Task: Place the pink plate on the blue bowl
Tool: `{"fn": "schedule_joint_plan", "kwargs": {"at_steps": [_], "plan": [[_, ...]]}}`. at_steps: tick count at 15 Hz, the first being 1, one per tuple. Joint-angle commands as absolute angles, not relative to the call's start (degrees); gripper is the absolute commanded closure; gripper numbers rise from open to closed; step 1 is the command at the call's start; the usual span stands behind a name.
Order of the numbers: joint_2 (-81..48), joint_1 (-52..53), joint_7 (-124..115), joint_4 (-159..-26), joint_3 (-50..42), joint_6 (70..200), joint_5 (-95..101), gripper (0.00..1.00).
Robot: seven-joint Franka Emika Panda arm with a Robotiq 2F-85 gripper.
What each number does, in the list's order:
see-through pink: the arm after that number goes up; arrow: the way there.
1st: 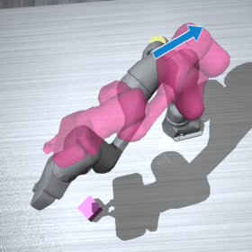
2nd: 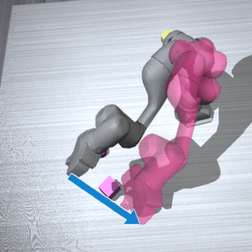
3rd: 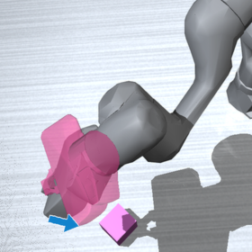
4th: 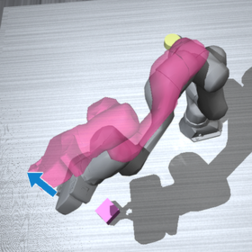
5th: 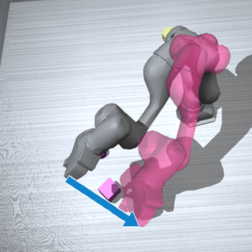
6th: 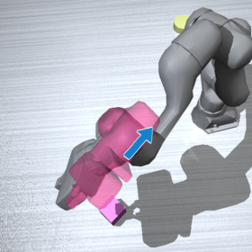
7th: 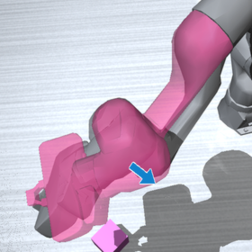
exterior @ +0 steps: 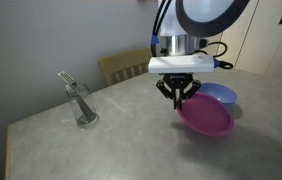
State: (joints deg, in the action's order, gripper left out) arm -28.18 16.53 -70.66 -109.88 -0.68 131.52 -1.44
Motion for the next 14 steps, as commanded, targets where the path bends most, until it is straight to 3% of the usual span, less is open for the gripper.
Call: {"fn": "schedule_joint_plan", "kwargs": {"at_steps": [1,14], "plan": [[-25.4,14.3,-69.0,-110.9,-0.4,130.4,-1.4,0.97],[-22.9,8.5,-63.4,-111.9,-0.6,131.0,-2.8,0.97]]}}
